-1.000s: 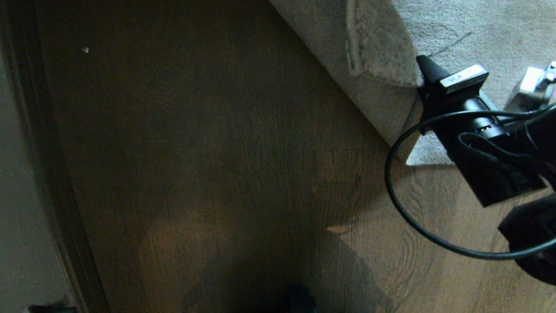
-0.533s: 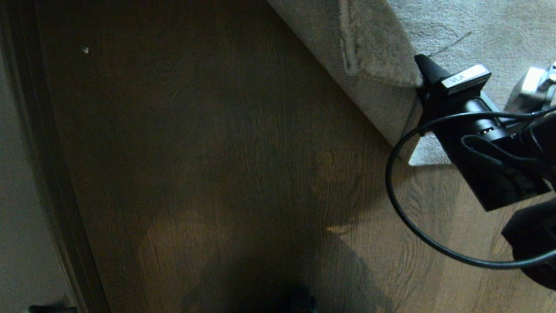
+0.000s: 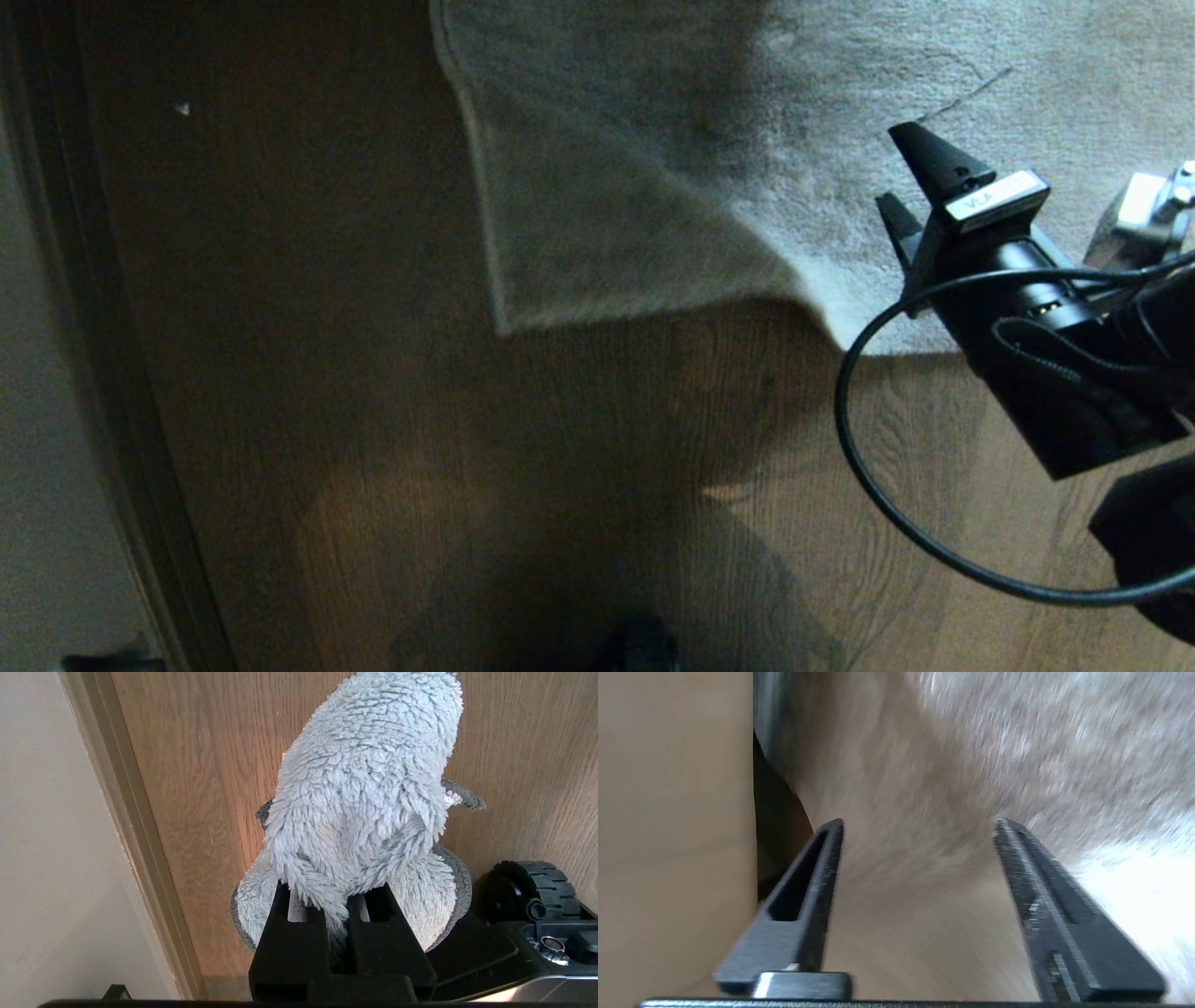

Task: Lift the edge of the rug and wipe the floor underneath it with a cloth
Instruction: Lay down the carpet

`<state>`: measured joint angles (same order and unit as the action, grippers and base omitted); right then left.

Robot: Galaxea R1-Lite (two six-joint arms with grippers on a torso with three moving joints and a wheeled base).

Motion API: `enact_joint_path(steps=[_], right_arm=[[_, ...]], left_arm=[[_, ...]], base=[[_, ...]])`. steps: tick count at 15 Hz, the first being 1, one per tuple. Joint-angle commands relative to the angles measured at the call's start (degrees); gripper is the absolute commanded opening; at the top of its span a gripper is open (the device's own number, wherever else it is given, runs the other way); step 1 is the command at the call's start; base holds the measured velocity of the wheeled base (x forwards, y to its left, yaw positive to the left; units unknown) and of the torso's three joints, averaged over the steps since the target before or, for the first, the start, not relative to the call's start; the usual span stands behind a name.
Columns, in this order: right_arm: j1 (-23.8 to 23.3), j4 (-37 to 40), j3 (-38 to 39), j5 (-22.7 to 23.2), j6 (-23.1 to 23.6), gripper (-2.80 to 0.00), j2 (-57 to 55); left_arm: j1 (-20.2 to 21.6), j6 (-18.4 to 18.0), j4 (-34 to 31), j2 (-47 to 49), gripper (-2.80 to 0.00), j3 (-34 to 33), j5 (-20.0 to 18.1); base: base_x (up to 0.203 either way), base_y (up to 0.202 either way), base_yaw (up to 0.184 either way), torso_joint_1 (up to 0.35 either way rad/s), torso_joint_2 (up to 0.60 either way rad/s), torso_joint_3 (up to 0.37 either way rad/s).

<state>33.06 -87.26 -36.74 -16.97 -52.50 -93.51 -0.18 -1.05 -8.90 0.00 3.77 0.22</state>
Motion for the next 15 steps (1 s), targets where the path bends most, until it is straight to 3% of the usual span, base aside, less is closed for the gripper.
enact_joint_path(steps=[1,8,14,15], right_arm=[[3.25,-2.69,0.7,0.09,-0.32,0.0,0.45],[13.55,-2.69,5.75,0.09,-0.15,0.0,-0.91],[14.05,-2.69,4.2,0.01,5.05,0.0,-9.07],[14.05,-2.69,3.65,-0.07,5.2,-2.8,-9.81]], left_arm=[[0.01,-0.01,-0.07,0.0,-2.8,0.01,0.04],[0.01,-0.01,-0.07,0.0,-2.8,0.01,0.04],[0.01,-0.01,-0.07,0.0,-2.8,-0.08,0.04],[0.01,-0.01,-0.07,0.0,-2.8,0.01,0.04]], base=[[0.0,0.0,0.0,0.0,0.0,0.0],[0.0,0.0,0.0,0.0,0.0,0.0],[0.0,0.0,0.0,0.0,0.0,0.0],[0.0,0.0,0.0,0.0,0.0,0.0]])
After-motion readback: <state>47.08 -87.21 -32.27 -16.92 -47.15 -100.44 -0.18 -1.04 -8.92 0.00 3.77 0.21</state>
